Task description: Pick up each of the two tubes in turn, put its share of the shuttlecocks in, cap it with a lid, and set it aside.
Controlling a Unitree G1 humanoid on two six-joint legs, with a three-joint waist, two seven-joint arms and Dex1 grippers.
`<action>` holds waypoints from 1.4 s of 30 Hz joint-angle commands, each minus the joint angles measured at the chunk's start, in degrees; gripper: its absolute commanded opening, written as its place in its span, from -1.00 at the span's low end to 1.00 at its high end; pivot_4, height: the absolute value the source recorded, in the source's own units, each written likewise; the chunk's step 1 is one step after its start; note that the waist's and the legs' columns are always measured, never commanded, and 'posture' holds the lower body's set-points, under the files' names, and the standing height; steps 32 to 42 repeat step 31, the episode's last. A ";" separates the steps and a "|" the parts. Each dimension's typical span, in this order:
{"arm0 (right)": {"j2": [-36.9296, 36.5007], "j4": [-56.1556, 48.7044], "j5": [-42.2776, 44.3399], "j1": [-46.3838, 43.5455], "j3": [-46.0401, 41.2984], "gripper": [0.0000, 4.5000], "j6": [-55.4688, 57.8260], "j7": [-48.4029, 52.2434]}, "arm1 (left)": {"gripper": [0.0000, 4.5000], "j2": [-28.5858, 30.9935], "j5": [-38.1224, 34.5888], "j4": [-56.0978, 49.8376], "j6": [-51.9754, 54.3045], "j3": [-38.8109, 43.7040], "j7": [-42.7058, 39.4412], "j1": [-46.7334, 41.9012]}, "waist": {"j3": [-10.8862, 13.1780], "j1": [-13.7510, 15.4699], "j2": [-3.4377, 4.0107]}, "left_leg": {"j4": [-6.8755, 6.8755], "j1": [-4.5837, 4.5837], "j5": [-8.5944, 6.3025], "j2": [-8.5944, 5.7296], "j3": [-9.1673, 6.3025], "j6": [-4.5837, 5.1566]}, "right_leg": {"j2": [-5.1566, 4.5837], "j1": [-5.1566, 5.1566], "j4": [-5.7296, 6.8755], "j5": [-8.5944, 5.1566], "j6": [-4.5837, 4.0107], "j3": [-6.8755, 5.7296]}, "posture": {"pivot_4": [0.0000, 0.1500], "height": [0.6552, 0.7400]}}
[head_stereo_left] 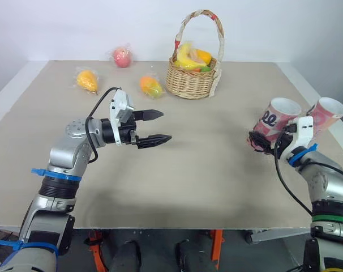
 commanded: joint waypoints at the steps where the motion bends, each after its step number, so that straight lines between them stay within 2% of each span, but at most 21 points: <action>1: -2.14 -1.74 0.46 0.65 -0.95 0.99 0.89 1.18 | 1.00 0.22 -0.60 -3.01 0.55 0.35 -0.13 -0.32 | 0.00 0.00 0.00 | 0.00 0.00 0.00 0.00 0.01 0.00 | 0.00 0.00 -0.01 0.01 0.01 0.01 | 1.00 0.98; 6: -4.61 -7.15 1.98 5.35 -1.94 0.99 3.05 4.45 | 1.00 0.28 -1.61 -3.96 1.45 1.21 -0.18 -0.18 | 0.00 0.04 0.01 | -0.02 -0.01 0.00 0.00 -0.01 0.00 | 0.00 0.02 -0.04 0.01 0.01 0.00 | 1.00 0.98; 10: -6.99 -15.12 6.06 12.48 -3.95 0.99 6.38 9.56 | 1.00 0.70 -4.66 -5.81 4.78 3.49 0.91 0.72 | -0.01 0.08 0.02 | -0.01 0.00 0.00 -0.01 -0.02 0.00 | 0.00 0.03 -0.05 -0.01 0.04 0.00 | 1.00 0.98; 14: -8.08 -20.69 8.50 17.79 -5.00 0.99 8.45 11.84 | 1.00 2.13 -6.87 -8.34 8.82 6.10 3.44 3.68 | -0.02 -0.10 0.03 | 0.00 0.04 0.00 0.02 -0.04 0.00 | 0.00 0.08 -0.06 -0.10 0.21 -0.03 | 1.00 0.98; 17: -7.71 -28.19 9.52 20.79 -1.29 0.99 9.86 13.85 | 1.00 4.87 -8.68 -9.82 12.31 9.40 5.08 8.96 | -0.08 -0.61 0.14 | 0.01 0.13 0.00 0.05 -0.01 0.01 | 0.05 0.09 -0.07 -0.01 0.20 0.05 | 1.00 0.98; 23: -2.62 -36.25 9.97 17.37 8.03 0.99 11.59 12.43 | 1.00 5.31 -8.15 -12.89 12.91 12.74 11.23 17.93 | -0.06 -0.56 0.12 | 0.03 0.22 0.16 0.15 -0.06 0.11 | 0.12 0.17 -0.07 0.18 0.16 -0.02 | 1.00 0.98; 28: -0.08 -36.12 8.72 14.21 13.35 0.99 10.58 13.06 | 1.00 4.92 -6.83 -13.61 9.60 14.25 13.57 23.96 | -0.06 -0.11 0.10 | 0.05 0.15 0.21 0.09 0.00 0.10 | 0.01 0.15 -0.17 0.25 0.23 0.01 | 1.00 0.98; 42: 0.99 -34.52 8.18 12.71 14.73 0.99 10.08 12.92 | 1.00 5.85 -6.96 -13.56 10.80 13.96 14.12 25.86 | -0.06 0.20 0.10 | 0.05 0.07 0.21 0.07 -0.01 0.09 | -0.01 0.11 -0.20 0.24 0.24 -0.02 | 1.00 0.98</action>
